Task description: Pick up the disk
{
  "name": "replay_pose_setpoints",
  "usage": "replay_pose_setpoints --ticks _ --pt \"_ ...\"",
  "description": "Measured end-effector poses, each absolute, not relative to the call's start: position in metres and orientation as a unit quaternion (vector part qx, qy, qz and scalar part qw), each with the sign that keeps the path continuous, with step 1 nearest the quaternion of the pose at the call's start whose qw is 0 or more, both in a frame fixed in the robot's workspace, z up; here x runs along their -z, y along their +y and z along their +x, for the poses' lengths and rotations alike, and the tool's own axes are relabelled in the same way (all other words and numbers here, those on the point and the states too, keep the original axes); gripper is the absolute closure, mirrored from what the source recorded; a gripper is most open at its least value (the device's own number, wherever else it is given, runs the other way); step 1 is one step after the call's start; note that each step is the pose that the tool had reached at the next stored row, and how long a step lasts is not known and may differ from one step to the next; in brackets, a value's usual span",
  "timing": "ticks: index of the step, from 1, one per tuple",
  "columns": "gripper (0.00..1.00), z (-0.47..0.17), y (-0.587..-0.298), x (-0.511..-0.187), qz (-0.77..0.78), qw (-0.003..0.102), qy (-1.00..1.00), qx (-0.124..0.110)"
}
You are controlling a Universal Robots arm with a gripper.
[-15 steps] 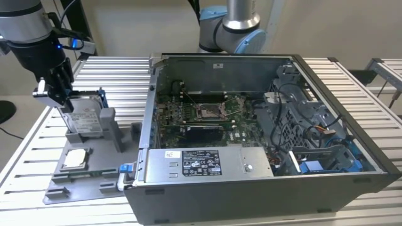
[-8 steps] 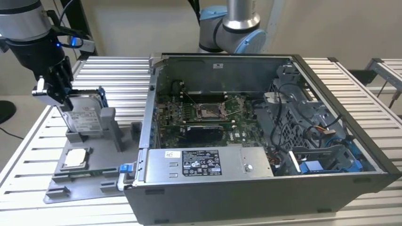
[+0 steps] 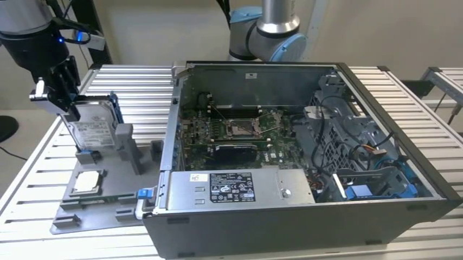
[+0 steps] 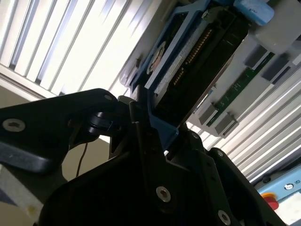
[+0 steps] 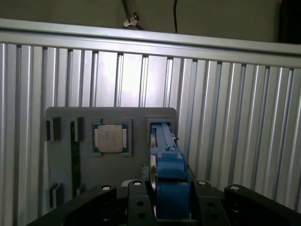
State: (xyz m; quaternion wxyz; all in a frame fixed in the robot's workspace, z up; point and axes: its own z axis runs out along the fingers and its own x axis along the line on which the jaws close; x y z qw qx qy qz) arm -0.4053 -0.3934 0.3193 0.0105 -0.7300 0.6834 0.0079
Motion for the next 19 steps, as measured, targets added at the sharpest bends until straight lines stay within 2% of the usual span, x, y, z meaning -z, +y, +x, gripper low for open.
replay_pose_setpoints --ticks 19 --pt "1.00 -0.408 -0.393 -0.388 -0.731 0.016 0.682 -0.002"
